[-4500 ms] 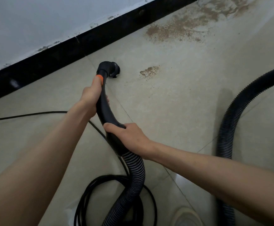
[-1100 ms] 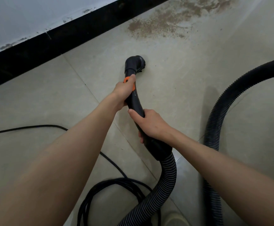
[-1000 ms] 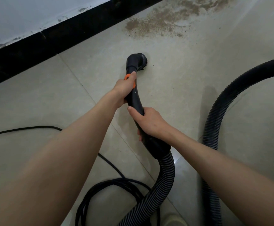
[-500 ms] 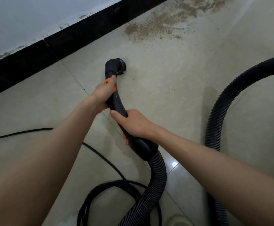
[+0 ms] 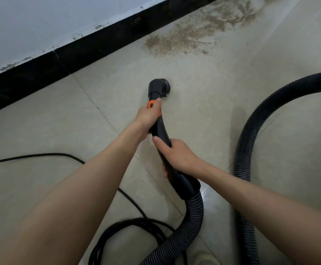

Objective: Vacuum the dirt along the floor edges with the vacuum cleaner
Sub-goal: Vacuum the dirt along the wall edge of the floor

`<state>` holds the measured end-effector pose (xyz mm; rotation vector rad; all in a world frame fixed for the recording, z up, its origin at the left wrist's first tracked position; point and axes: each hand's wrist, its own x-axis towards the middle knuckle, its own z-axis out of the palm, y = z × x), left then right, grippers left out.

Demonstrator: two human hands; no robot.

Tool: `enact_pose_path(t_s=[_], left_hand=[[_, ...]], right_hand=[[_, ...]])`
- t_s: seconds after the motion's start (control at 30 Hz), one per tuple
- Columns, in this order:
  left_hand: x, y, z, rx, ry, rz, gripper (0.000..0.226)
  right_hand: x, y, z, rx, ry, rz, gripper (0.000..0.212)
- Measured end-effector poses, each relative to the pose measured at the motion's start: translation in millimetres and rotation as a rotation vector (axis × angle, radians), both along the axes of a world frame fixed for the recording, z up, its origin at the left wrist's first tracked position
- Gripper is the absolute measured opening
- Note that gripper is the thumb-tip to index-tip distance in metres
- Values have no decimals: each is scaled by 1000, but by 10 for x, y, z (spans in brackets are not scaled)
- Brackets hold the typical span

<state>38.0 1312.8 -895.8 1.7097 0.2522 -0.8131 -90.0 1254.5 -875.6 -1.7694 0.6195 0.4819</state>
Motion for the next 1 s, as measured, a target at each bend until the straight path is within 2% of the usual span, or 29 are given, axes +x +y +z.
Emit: enact_pose_path(t_s=[0.23, 0.6, 0.83, 1.0], left_hand=[[113, -366, 38, 55, -90, -39, 40], [-231, -270, 186, -90, 23, -390, 34], [-419, -319, 240, -81, 46, -467, 34], [-474, -226, 237, -101, 117, -431, 32]], right_hand=[[192, -171, 2, -22, -2, -107, 45], [-413, 57, 62, 38, -62, -298, 42], [-578, 84, 144, 131, -27, -376, 47], [-614, 108, 193, 214, 3, -352, 51]])
